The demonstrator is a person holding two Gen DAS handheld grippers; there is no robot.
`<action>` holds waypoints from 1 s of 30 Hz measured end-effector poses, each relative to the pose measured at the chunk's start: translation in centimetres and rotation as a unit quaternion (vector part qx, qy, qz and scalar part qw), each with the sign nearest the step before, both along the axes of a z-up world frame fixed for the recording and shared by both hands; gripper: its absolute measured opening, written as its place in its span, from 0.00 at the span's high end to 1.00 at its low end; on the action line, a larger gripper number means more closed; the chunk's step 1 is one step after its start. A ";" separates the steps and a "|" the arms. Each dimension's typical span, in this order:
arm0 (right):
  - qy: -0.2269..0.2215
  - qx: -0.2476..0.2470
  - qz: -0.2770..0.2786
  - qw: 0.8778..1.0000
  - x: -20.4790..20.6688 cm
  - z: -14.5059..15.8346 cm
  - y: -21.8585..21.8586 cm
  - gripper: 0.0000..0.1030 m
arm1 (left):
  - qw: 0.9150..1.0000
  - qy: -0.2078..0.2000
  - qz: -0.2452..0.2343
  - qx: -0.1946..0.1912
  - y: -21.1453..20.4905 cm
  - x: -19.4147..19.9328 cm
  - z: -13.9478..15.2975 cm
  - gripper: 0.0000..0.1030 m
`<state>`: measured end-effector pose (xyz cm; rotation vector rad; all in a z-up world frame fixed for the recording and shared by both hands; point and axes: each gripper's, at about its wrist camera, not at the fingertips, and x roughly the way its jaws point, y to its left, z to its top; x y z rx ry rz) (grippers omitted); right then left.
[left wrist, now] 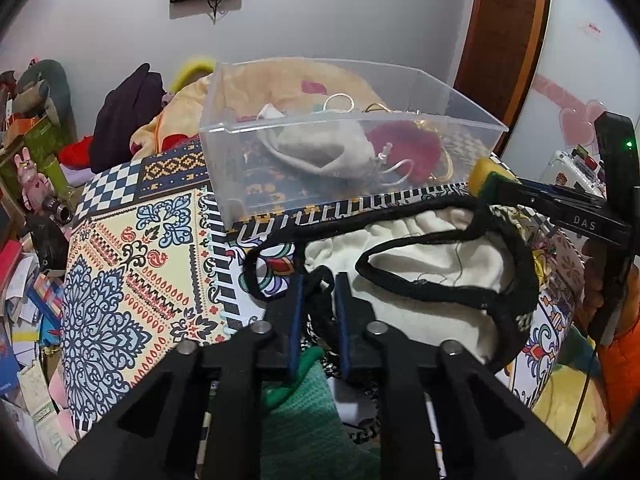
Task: Organize soft objects
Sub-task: 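Grasp the black-trimmed white item with the left gripper while the right gripper grasps the yellow-green sponge, then carry the black-trimmed item with the left gripper while the right gripper carries the sponge over the box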
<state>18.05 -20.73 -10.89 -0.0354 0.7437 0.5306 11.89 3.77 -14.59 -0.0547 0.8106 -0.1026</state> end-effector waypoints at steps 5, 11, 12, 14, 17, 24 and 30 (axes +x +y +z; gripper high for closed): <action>-0.017 -0.003 0.012 1.000 -1.1 0.7 0.5 0.75 | 1.000 -0.011 0.003 -0.020 0.6 -0.6 1.3 0.95; -0.039 0.011 0.022 0.999 -2.1 1.9 0.7 0.77 | 0.999 -0.047 0.005 -0.022 0.6 -1.4 4.0 0.95; -0.042 0.014 0.024 0.999 -2.2 2.1 0.7 0.77 | 0.998 -0.051 0.003 -0.022 0.5 -1.4 4.4 0.95; -0.050 0.019 0.027 0.998 -2.7 2.6 0.7 0.77 | 0.998 -0.062 0.002 -0.022 0.3 -1.5 5.4 0.95; -0.063 0.029 0.033 0.997 -3.4 3.6 0.4 0.77 | 0.997 -0.078 -0.003 -0.024 0.1 -1.6 7.0 0.96; -0.094 0.041 0.042 0.994 -4.2 5.6 0.4 0.77 | 0.993 -0.116 -0.004 -0.015 -0.4 -1.2 10.5 0.96; -0.113 0.050 0.046 0.991 -3.8 7.0 1.0 0.77 | 0.990 -0.144 0.000 -0.004 -0.6 -0.5 13.1 0.96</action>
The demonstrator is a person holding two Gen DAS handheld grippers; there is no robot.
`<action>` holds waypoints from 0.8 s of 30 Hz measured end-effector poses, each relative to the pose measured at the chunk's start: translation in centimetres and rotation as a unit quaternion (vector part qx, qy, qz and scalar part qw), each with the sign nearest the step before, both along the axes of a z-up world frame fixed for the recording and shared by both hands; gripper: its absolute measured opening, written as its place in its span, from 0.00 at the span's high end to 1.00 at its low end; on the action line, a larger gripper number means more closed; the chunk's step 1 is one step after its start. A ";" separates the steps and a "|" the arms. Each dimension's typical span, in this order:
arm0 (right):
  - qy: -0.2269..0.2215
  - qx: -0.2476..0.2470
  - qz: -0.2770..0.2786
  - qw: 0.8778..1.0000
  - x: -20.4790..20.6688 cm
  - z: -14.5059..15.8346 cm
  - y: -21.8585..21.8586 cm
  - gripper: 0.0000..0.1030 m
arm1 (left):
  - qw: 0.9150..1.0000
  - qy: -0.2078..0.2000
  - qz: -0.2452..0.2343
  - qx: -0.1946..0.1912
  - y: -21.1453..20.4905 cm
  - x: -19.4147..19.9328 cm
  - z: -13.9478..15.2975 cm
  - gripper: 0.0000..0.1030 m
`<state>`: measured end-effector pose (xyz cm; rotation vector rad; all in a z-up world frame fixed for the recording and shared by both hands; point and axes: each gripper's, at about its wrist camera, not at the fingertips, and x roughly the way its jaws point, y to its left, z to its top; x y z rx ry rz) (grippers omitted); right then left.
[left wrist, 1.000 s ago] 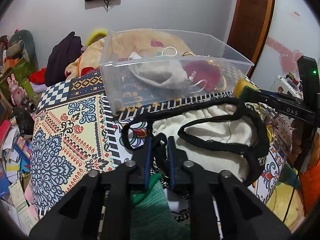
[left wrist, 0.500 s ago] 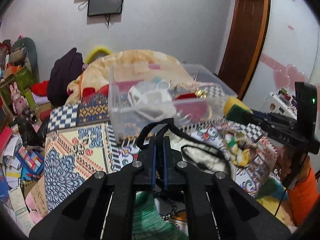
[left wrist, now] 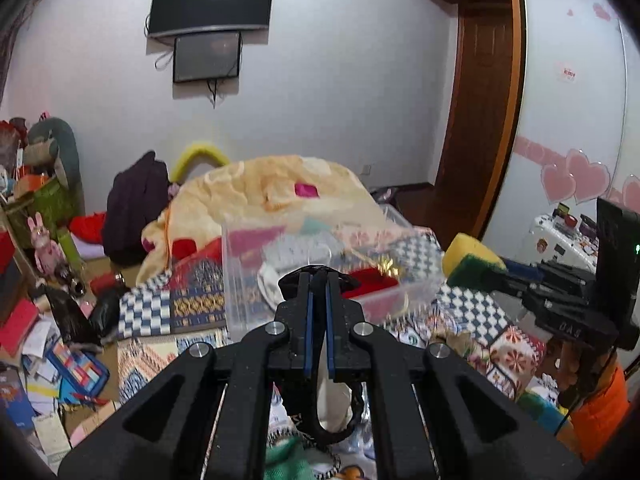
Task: Organize soft objects
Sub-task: 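Carry the black-trimmed item with the left gripper while the right gripper carries the sponge over the box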
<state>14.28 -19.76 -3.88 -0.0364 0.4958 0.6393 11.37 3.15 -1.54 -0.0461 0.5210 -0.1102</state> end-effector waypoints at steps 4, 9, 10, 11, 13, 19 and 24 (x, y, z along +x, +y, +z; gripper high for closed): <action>-0.007 0.004 0.002 1.000 0.6 0.4 0.6 0.77 | 1.000 -0.021 0.012 0.003 0.1 1.0 1.9 0.96; -0.008 0.007 0.006 1.000 1.8 0.8 1.8 0.77 | 0.999 -0.035 0.037 0.016 0.6 3.0 3.0 0.96; -0.009 0.006 0.006 1.000 1.9 0.8 1.8 0.77 | 0.998 -0.042 0.044 0.024 0.6 3.5 3.2 0.96; -0.009 0.006 0.007 1.000 2.0 0.9 2.1 0.77 | 0.997 -0.046 0.050 0.029 0.5 3.9 3.4 0.96; -0.009 0.007 0.008 1.000 2.5 1.0 2.6 0.77 | 0.997 -0.050 0.056 0.033 0.7 4.6 3.5 0.96; -0.001 0.001 0.010 1.000 3.7 0.8 3.8 0.77 | 0.995 -0.051 0.082 0.028 1.8 7.4 2.7 0.96; 0.024 -0.015 0.019 0.999 5.0 -0.2 5.1 0.77 | 0.996 -0.024 0.080 -0.001 3.1 9.2 -0.2 0.96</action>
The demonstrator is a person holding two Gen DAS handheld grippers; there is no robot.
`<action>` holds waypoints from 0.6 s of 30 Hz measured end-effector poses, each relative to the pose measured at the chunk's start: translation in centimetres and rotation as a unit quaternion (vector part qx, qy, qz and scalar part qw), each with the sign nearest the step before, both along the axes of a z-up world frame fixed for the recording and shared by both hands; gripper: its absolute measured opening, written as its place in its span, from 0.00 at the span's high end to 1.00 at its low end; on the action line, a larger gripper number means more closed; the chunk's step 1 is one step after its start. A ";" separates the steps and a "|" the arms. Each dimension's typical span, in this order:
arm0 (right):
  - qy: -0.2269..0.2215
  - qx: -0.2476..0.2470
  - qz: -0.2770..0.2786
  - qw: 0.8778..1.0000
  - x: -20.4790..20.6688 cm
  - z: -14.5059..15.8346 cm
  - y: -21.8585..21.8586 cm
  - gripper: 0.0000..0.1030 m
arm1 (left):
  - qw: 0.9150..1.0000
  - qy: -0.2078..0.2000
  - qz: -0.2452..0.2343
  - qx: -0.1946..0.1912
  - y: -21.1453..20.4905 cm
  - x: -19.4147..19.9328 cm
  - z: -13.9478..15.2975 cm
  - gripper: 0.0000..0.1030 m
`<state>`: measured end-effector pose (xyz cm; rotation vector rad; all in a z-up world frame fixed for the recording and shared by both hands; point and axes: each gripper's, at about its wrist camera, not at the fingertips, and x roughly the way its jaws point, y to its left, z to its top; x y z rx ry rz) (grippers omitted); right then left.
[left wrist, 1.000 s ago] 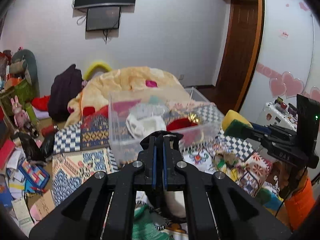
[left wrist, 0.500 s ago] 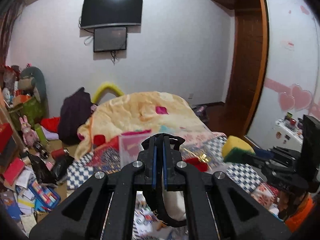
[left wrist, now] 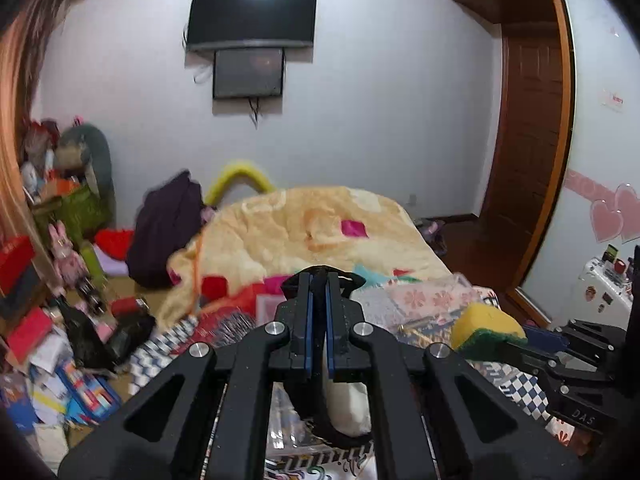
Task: Organize soft objects
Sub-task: 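Carry the black-trimmed item with the left gripper while the right gripper carries the sponge over the box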
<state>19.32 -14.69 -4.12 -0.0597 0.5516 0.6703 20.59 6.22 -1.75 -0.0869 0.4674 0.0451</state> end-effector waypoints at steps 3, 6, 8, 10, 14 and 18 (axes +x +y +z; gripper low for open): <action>0.011 -0.015 0.002 1.000 0.6 -0.7 0.7 0.77 | 1.000 0.029 0.005 -0.009 0.6 1.1 -2.5 0.96; 0.023 -0.035 0.003 0.999 1.0 -1.6 1.3 0.77 | 0.998 0.060 0.008 -0.023 1.4 1.9 -4.7 0.96; 0.029 -0.044 0.003 0.999 1.5 -1.9 1.6 0.77 | 0.997 0.069 0.005 -0.034 2.0 2.1 -5.7 0.96; 0.036 -0.053 0.004 0.998 1.8 -2.3 1.8 0.77 | 0.997 0.070 -0.003 -0.037 2.0 2.0 -6.0 0.96; 0.045 -0.065 0.006 0.997 2.6 -2.9 2.3 0.76 | 0.997 0.074 -0.016 -0.007 0.8 1.6 -6.1 0.96; 0.047 -0.077 0.005 0.996 2.5 -2.9 2.7 0.74 | 0.996 0.085 -0.023 0.014 0.0 1.1 -6.5 0.91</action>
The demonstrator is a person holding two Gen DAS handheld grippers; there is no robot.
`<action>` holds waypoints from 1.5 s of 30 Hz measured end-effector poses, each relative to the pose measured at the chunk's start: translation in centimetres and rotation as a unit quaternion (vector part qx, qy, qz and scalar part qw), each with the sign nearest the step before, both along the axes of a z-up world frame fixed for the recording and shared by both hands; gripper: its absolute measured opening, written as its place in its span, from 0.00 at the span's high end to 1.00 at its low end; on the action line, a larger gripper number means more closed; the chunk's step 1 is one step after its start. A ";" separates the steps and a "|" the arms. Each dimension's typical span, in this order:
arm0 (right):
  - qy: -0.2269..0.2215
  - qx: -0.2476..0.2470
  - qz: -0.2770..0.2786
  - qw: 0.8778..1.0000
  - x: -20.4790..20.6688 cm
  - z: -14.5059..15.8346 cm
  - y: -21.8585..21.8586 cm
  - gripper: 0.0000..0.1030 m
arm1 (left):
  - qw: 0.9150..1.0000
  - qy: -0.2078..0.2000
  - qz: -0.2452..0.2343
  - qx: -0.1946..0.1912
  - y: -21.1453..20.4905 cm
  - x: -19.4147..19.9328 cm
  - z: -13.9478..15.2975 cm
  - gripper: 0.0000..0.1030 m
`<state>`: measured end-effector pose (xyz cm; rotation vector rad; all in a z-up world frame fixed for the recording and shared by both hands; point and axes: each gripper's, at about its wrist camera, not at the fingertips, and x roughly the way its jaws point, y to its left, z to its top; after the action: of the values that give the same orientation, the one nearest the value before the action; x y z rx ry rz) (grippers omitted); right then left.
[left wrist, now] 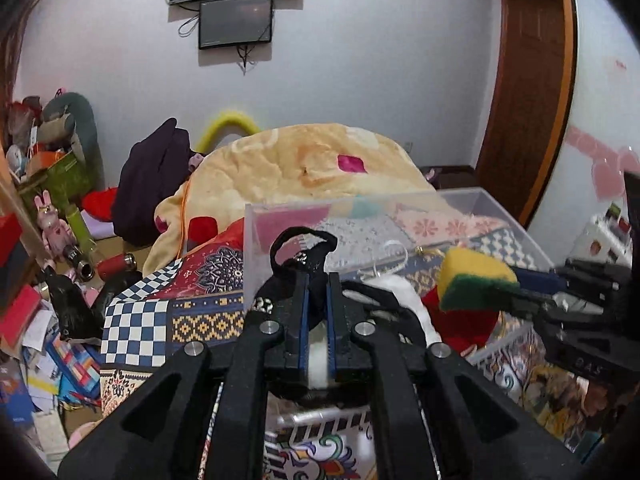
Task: Organize soft objects
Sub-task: 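Carry the black-trimmed item with the left gripper while the right gripper carries the sponge over the box, then open the left gripper over the box while the right gripper releases the sponge into it, then grasp the green knit glove with the left gripper while the right gripper grasps the floral scarf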
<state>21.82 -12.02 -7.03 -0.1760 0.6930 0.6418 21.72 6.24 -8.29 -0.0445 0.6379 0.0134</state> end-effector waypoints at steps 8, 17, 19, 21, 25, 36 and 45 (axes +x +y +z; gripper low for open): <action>-0.013 0.006 -0.005 1.000 -1.4 1.1 -1.4 0.54 | 0.999 0.008 -0.019 -0.035 -0.1 -2.3 0.3 0.73; -0.056 0.023 -0.012 0.998 -4.5 3.3 -3.1 0.39 | 0.998 -0.015 -0.026 -0.048 0.1 -6.4 2.2 0.52; -0.063 0.030 -0.011 0.998 -5.2 3.7 -3.5 0.33 | 0.999 -0.020 -0.025 -0.041 0.0 -7.4 2.5 0.49; -0.072 0.034 -0.014 0.997 -6.0 4.0 -3.9 0.26 | 0.999 -0.021 -0.027 -0.035 -0.2 -8.6 2.6 0.48; -0.088 0.040 -0.022 0.995 -7.6 4.1 -4.8 0.18 | 0.999 -0.023 -0.020 -0.021 -0.3 -10.7 2.4 0.28; -0.034 0.044 -0.033 0.998 -8.7 -0.6 -6.8 0.16 | 0.998 0.037 -0.015 -0.043 0.5 -13.9 -2.9 0.21; 0.033 0.036 -0.042 0.998 -8.8 -4.7 -7.9 0.16 | 0.995 0.079 -0.012 -0.060 0.0 -16.6 -6.7 0.21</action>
<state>13.03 -19.92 -11.69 -0.0594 0.7362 0.5938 5.16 6.29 -15.03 -0.1528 0.7967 -0.0443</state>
